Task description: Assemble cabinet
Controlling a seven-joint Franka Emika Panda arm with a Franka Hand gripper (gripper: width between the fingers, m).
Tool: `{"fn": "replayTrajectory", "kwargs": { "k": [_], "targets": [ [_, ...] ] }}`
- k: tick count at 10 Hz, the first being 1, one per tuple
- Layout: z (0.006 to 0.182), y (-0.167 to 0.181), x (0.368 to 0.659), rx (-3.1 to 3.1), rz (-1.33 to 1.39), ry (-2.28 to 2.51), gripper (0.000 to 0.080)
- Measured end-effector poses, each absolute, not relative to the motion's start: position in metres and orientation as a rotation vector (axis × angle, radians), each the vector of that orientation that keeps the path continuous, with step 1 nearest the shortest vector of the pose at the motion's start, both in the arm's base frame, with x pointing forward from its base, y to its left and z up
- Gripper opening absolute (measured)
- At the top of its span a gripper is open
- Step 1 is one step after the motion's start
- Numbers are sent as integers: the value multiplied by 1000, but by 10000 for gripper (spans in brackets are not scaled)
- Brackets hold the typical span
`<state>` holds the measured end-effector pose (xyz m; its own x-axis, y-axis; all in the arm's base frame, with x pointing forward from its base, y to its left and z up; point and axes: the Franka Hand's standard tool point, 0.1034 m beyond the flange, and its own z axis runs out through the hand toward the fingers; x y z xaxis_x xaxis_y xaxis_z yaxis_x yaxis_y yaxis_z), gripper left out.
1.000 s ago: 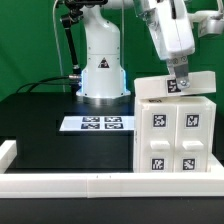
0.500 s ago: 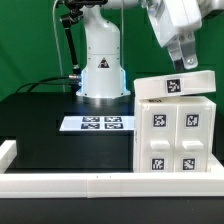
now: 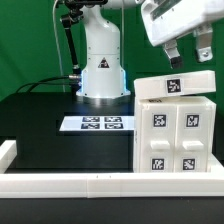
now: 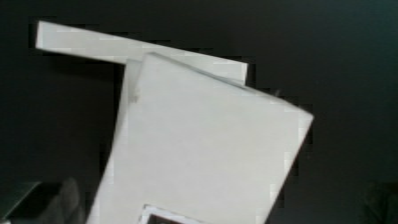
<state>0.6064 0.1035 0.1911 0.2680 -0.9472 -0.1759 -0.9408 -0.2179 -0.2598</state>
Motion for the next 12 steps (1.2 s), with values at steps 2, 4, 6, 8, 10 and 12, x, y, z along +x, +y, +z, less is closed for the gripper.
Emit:
{"fn": "replayTrajectory", "kwargs": {
  "k": [2,4,6,8,10,12],
  "targets": [
    [192,104,607,-2416,-79,1473,797],
    [193,110,607,-2619,-148,1146,797],
    [192,111,605,-2720,-170,919,797],
    [192,110,605,-2782,-195,738,797],
    [192,110,605,-2829,-218,572,797],
    [191,109,605,-2918,-296,129,797]
  ]
}}
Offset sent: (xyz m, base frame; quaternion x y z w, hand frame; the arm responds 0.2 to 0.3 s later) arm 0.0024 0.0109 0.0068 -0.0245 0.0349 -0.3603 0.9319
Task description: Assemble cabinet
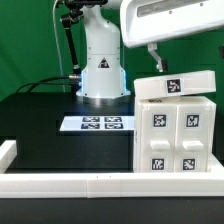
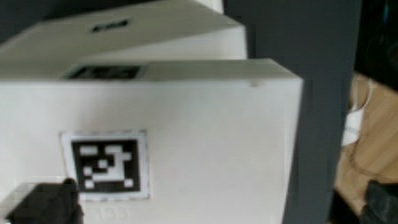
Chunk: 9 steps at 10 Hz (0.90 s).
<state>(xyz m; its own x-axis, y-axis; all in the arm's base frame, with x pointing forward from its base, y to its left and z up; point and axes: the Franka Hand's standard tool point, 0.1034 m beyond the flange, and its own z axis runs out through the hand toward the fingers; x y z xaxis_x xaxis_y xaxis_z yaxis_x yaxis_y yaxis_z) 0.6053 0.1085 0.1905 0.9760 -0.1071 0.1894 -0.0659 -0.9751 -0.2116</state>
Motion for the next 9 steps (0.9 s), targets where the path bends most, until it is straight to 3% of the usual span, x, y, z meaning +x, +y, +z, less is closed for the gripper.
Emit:
{"fn": "replayTrajectory", "kwargs": {
  "k": [9],
  "targets": [
    [180,91,600,-2839,-363,-1021,797]
  ]
}}
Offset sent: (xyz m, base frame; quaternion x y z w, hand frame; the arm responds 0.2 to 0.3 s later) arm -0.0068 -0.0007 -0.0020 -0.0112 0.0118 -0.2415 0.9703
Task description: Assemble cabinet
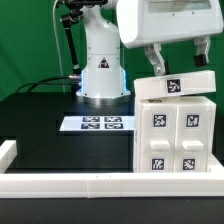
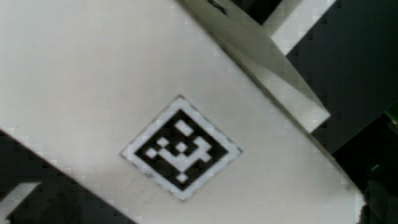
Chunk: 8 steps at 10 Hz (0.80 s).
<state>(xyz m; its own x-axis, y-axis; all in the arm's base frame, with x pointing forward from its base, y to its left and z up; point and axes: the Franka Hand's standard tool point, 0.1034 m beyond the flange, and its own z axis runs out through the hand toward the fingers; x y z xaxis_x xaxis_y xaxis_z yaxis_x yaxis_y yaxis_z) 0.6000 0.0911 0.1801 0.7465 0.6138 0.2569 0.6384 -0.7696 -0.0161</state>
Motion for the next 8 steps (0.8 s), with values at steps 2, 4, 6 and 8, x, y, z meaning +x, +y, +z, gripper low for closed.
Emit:
{"fn": "replayTrajectory", "kwargs": {
  "k": [2,4,6,8],
  "targets": [
    [178,90,599,-2798,-354,-1227,797],
    [173,89,598,-2735,-340,-1428,797],
    [169,89,599,-2667,-327,-1609,797],
    [163,88,599,-2613,-311,-1728,797]
  ]
}}
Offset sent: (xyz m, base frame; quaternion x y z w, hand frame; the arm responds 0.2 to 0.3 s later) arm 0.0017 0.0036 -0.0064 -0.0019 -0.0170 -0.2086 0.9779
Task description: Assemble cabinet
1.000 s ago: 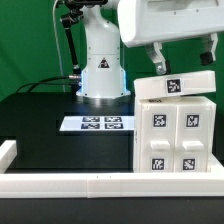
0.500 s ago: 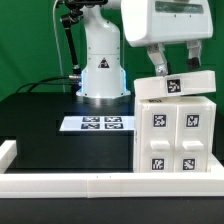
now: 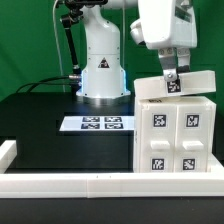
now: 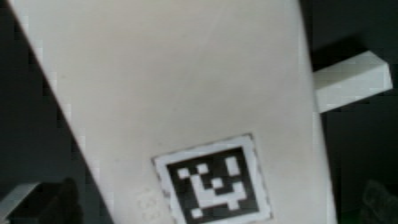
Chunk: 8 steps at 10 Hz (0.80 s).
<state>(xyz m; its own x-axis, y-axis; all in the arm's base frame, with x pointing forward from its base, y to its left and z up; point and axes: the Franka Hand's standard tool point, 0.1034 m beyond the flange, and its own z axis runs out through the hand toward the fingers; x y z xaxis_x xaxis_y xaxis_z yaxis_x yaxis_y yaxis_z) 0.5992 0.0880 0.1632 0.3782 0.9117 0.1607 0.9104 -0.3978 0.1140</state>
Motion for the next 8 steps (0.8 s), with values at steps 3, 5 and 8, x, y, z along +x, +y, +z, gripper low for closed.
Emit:
{"fn": "replayTrajectory", "kwargs": {
  "k": [3,5,8],
  "targets": [
    [160,88,599,2617,309,1699,676],
    [160,88,599,2617,310,1699,561],
    [160,87,599,2642,310,1664,561]
  ]
}}
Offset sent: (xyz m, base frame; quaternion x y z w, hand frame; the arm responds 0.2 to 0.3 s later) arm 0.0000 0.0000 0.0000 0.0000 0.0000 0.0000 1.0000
